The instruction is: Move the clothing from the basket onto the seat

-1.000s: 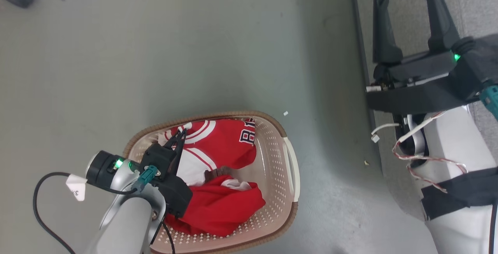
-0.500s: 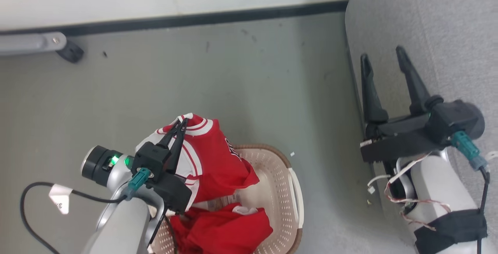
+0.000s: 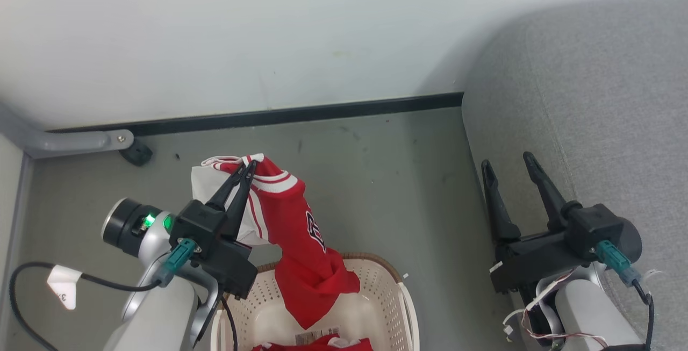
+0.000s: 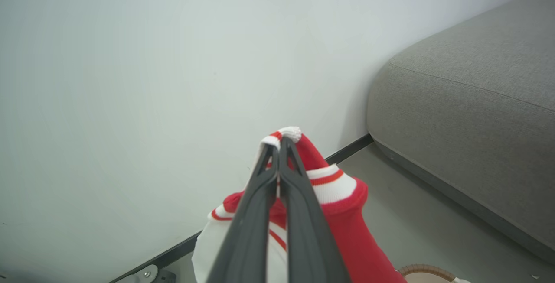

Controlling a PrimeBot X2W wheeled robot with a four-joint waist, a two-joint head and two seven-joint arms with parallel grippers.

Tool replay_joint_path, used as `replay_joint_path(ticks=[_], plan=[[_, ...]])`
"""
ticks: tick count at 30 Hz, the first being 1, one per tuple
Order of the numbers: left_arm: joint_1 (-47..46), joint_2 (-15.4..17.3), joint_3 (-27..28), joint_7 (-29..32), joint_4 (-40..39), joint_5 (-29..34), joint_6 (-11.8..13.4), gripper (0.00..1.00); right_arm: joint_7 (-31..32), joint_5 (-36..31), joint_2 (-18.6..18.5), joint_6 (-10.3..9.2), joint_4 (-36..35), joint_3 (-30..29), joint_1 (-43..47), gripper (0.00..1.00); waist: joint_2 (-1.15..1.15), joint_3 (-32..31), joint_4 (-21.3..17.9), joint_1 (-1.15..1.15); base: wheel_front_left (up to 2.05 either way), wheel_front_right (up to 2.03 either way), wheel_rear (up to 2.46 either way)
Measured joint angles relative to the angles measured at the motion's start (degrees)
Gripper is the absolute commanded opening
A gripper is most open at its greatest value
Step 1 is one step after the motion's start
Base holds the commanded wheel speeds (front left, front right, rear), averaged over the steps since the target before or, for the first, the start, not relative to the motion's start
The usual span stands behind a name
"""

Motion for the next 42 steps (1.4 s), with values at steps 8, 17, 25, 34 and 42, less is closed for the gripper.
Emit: replay_joint_path(ticks=[8, 17, 25, 34, 42], plan=[[2.53, 0.44, -1.04, 0.0, -1.7, -1.99, -0.43, 0.0, 0.01, 0.23, 0.26, 0.81, 1.23, 1.23, 4.76, 1.0, 0.0, -6.84, -0.08, 0.0, 0.0, 0.0, 0.0], [5.49, 1.98, -1.92, 1.79, -6.9, -3.12, -0.45, 0.0, 0.0, 0.16, 0.55, 1.41, -0.26, 3.57, 9.78, 1.0, 0.0, -13.12, -0.77, 0.0, 0.0, 0.0, 0.0], [4.69, 1.94, -3.03, 4.24, -10.55, -3.69, -0.53, 0.0, 0.01, -0.31, 0.78, 2.93, -1.03, 6.84, 9.81, 1.0, 0.01, -14.26, -1.47, 0.01, 0.0, 0.0, 0.0], [1.04, 0.94, -5.1, 7.77, -14.51, -5.19, -0.9, 0.0, 0.01, -1.57, 1.02, 4.87, 1.07, 13.32, 6.95, 1.0, 0.01, -14.17, -1.28, 0.01, 0.0, 0.0, 0.0], [-0.88, -0.27, -7.22, 10.55, -17.02, -5.91, -0.91, 0.0, 0.22, -2.99, 1.47, 5.35, 6.31, 20.02, 1.4, 1.0, 0.01, -13.72, -0.72, 0.02, 0.0, 0.0, 0.0]])
